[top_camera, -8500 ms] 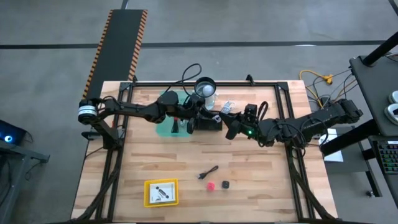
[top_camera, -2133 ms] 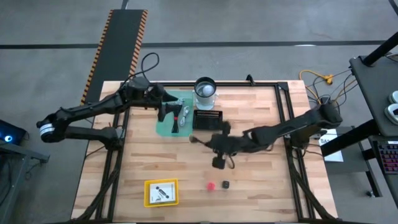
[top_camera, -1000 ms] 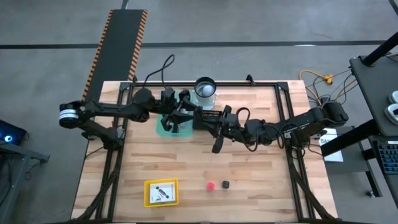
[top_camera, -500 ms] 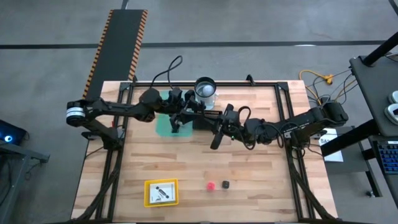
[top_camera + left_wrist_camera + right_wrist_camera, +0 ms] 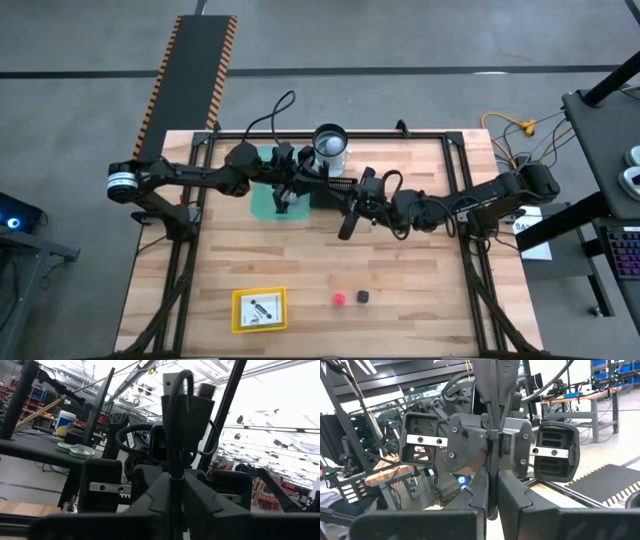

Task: Pick and place items into bin
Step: Put the black charger cable into the green bin

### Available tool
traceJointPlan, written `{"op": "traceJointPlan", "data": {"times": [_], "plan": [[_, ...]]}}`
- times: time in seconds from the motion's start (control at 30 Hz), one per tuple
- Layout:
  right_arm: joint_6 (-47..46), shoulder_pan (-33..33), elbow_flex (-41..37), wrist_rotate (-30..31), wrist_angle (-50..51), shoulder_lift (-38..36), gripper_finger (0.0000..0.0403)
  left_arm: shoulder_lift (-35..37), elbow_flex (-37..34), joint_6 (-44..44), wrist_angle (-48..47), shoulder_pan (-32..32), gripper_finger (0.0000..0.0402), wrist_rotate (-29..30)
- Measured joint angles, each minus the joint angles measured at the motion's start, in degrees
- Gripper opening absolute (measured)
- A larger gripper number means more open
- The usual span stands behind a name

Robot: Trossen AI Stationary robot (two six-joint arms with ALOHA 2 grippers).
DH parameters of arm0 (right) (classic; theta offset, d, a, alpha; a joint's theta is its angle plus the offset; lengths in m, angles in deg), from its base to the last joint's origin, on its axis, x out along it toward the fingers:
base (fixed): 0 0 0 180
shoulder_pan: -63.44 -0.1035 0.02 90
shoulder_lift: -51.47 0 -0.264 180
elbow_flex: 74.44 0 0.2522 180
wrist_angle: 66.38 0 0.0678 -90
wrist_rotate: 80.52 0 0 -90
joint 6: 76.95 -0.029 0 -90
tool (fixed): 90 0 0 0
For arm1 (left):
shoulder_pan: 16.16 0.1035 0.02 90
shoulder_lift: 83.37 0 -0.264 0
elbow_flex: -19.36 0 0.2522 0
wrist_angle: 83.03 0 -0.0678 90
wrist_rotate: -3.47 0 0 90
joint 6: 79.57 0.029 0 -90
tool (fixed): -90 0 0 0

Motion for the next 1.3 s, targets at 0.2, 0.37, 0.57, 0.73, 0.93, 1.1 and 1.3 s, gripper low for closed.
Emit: {"op": "traceJointPlan", "data": {"times": [0.2,0.37,0.57,0.73,0.93,1.1,1.3], "plan": [[-0.46,-0.01,0.87,-1.54,2.92,-0.06,0.0024,0.04,0.00,0.02,-0.11,0.08,0.0016,-0.68],[-7.37,-0.01,1.08,-3.20,7.43,-0.09,0.0081,0.02,0.00,-0.17,-0.50,1.05,0.0007,-1.15],[-7.95,-0.69,1.05,-3.67,9.19,-0.09,0.0165,1.06,-0.04,-0.35,-1.43,3.50,0.0004,-4.03],[-9.55,-0.96,1.05,-3.76,11.17,-0.09,0.0204,4.72,-1.04,4.09,-17.02,6.65,0.0002,-7.90],[-12.45,-1.92,1.01,-3.60,13.87,-0.09,0.0211,10.98,-1.89,15.35,-46.16,10.75,0.0004,-3.80],[-13.42,-2.05,1.01,-3.32,16.18,-0.09,0.0210,15.95,-2.25,23.94,-63.62,12.78,0.0006,1.59],[-13.41,-2.19,1.01,-3.36,17.41,-0.09,0.0210,19.03,-2.73,15.58,-75.17,13.02,0.0007,17.72]]}}
